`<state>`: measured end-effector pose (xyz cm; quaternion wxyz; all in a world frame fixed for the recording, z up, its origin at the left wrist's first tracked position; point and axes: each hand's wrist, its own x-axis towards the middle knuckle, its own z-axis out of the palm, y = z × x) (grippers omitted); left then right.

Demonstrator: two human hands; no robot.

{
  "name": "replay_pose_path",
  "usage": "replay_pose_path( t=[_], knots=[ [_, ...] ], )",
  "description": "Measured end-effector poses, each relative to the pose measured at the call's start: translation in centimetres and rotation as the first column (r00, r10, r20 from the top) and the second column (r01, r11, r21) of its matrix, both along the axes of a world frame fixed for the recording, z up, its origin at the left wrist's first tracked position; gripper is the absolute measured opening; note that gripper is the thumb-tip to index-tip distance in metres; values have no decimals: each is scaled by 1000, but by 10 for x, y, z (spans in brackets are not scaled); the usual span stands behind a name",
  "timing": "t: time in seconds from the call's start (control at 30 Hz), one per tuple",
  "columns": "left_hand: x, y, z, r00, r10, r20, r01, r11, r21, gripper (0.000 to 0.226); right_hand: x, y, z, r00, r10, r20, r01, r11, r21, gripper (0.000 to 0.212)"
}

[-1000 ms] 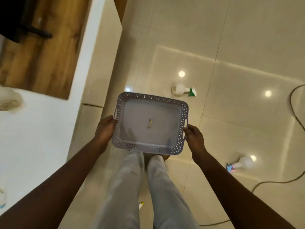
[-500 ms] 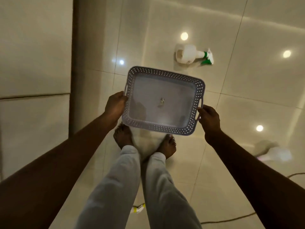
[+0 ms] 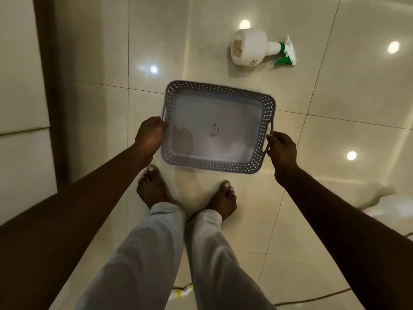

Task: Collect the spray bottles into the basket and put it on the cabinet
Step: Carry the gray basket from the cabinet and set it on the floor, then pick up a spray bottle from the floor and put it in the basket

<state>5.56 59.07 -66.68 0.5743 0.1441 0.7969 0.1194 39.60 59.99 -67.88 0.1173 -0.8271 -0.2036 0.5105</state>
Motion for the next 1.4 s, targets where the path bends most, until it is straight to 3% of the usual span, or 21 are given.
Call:
replay_pose_path(
  t=[0.1, 0.17, 0.23, 0.33, 0.4, 0.43, 0.47, 0.6, 0.7, 0.8, 0.97, 1.1, 1.23, 1.4],
  knots=[
    [1, 3, -5, 996, -47, -74, 45, 998, -33, 25, -3, 1, 2, 1000, 7, 28, -7, 1000, 2, 36],
    [3, 14, -6, 970, -106, -217, 97, 994, -54, 53, -4, 6, 6, 992, 66, 110, -72, 996, 51, 44],
    [8, 34, -3, 935, -138, -327, 168, 984, 65, 63, -9, 19, 11, 975, 120, 188, -150, 976, 156, 46],
    [26, 85, 1, 877, -238, -417, 375, 882, 286, 60, -25, 60, 18, 975, 113, 193, -173, 929, 327, 36],
    [46, 131, 1, 862, -300, -409, 463, 794, 394, 57, -40, 98, 19, 991, 60, 123, -101, 928, 358, 18],
    [58, 156, 1, 855, -337, -394, 495, 757, 427, 57, -47, 118, 18, 1000, -8, 16, 2, 935, 354, 7],
    [71, 179, 1, 847, -379, -373, 521, 730, 441, 57, -55, 138, 15, 992, -91, -84, 113, 938, 327, 14],
    [124, 245, -12, 842, -523, -133, 531, 761, 372, 57, -79, 195, 2, 883, -336, -328, 393, 911, 127, 6],
    [146, 251, -22, 815, -577, -43, 559, 767, 315, 49, -87, 214, -9, 857, -321, -403, 337, 941, -34, 21],
    [146, 236, -24, 817, -566, -112, 565, 747, 349, 58, -89, 214, -11, 868, -301, -394, 301, 952, -62, 20],
    [127, 204, -11, 854, -492, -169, 511, 735, 446, 61, -84, 194, 2, 847, -275, -454, 339, 939, 65, 31],
    [105, 167, 19, 882, -453, -131, 447, 714, 538, 72, -91, 156, 33, 821, -235, -520, 365, 917, 161, 60],
    [84, 96, 39, 908, -393, -147, 409, 751, 519, 81, -105, 98, 53, 887, -116, -448, 249, 936, 249, 76],
    [67, 24, 33, 954, -280, -103, 297, 861, 412, 63, -123, 37, 40, 943, 265, -201, -186, 921, 343, 87]
  ],
)
